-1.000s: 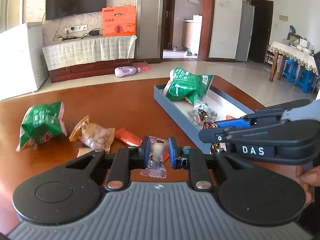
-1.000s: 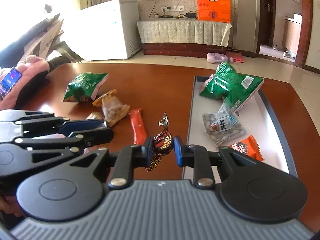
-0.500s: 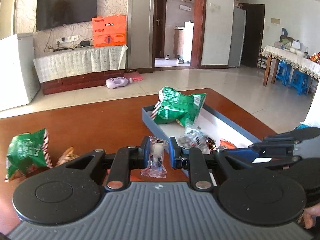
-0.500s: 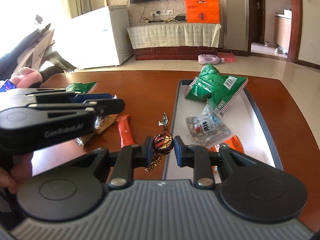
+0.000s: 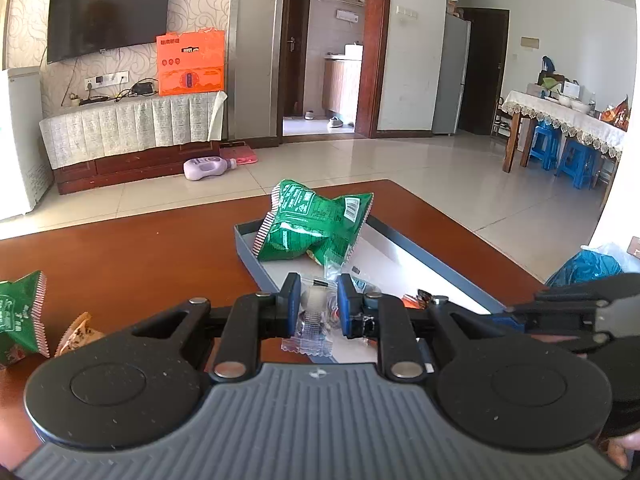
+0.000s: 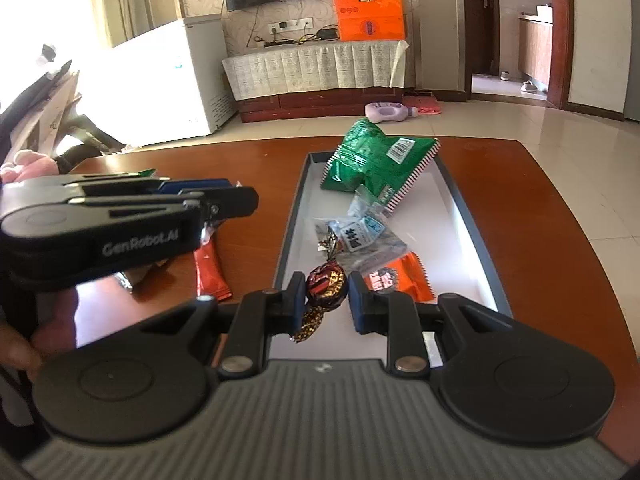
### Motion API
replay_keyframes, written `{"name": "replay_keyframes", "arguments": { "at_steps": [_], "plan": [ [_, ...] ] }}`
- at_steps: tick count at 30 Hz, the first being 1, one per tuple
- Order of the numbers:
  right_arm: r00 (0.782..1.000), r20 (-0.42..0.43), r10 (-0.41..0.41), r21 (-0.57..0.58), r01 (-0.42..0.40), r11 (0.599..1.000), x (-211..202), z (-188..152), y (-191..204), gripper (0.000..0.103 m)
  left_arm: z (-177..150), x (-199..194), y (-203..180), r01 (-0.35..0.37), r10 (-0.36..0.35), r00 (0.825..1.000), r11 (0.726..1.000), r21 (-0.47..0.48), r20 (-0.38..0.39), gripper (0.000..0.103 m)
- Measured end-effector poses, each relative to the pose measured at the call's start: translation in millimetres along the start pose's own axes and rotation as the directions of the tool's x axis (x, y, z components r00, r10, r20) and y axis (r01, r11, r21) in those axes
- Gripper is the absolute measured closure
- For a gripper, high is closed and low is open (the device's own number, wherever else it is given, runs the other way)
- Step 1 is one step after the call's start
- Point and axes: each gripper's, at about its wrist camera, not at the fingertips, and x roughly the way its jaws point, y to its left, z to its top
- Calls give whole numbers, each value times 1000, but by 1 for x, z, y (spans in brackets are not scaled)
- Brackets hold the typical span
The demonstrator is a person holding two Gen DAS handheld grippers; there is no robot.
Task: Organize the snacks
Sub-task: 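Carry the clear candy and gold chocolate over the tray with both tools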
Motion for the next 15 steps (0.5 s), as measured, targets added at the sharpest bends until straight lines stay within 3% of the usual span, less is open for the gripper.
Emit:
{"name": "replay_keyframes", "arguments": {
  "at_steps": [15],
  "plan": [
    [999,-23,-29,-5,29,1000,5,-3,-5,77,13,36,-11,57,-57,998,998,4,-4,80]
  ]
}}
